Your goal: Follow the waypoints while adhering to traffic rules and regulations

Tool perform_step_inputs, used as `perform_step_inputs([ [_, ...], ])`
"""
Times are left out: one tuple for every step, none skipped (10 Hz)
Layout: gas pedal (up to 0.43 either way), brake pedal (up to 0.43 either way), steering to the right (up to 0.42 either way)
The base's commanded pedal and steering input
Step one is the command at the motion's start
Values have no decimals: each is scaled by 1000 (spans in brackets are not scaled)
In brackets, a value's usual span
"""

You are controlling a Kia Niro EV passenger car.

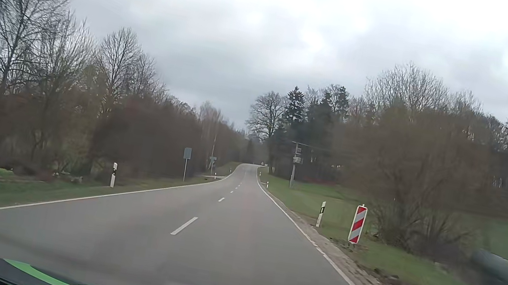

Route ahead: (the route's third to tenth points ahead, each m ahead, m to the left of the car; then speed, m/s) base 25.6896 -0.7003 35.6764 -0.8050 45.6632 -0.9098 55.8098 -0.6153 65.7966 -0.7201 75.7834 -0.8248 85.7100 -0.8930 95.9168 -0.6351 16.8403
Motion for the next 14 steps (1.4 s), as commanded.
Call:
perform_step_inputs([
  [209,0,6],
  [209,0,6],
  [209,0,6],
  [209,0,6],
  [209,0,6],
  [209,0,6],
  [209,0,5],
  [209,0,5],
  [209,0,4],
  [209,0,2],
  [209,0,1],
  [209,0,1],
  [209,0,0],
  [209,0,0],
])
